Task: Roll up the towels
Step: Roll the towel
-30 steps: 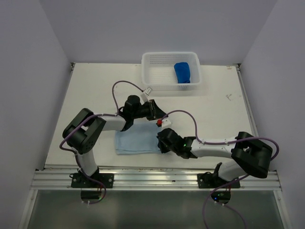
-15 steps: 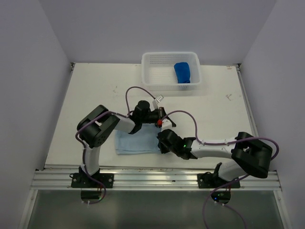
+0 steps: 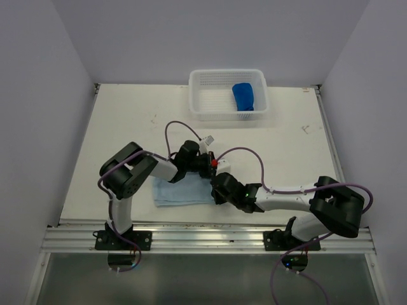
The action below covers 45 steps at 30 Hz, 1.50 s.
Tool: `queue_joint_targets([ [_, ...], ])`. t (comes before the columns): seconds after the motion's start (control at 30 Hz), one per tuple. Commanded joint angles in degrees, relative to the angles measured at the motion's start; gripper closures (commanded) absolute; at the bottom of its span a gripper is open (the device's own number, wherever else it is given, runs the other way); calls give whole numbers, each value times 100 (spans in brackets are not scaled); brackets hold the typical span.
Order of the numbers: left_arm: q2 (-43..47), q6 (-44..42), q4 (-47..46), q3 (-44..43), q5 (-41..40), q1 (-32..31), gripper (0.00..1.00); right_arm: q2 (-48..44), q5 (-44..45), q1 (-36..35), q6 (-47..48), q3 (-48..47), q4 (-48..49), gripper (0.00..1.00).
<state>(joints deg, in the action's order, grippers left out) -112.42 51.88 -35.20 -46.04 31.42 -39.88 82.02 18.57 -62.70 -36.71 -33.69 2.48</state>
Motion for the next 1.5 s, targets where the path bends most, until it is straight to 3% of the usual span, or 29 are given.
queue_joint_targets([
  [0.0, 396, -652, 514, 7, -628, 15, 90, -46, 218, -14, -38, 126, -222, 100],
  [0.3, 475, -951, 769, -89, -1076, 15, 90, -221, 182, -85, 23, 65, -617, 100],
  [0.37, 467, -969, 760, -72, -1129, 15, 90, -335, 148, -102, 23, 65, -740, 95],
  [0.5, 458, -943, 629, 34, -1191, 15, 91, -739, 68, -190, 59, -23, -1126, 72],
  [0.73, 537, -846, 312, 350, -1226, 15, 91, -2093, 340, -261, 50, -234, -1890, 56],
  [0.93, 537, -741, -109, 605, -998, 15, 91, -1629, 1263, -147, -354, -937, -3069, 45],
  [1.2, 669, -679, -224, 772, -962, 15, 92, -908, 271, 398, -1083, -666, -2096, 39],
  [1.47, 765, -732, -136, 746, -953, 6, 92, -810, -616, 794, -1505, -41, -1110, 30],
])
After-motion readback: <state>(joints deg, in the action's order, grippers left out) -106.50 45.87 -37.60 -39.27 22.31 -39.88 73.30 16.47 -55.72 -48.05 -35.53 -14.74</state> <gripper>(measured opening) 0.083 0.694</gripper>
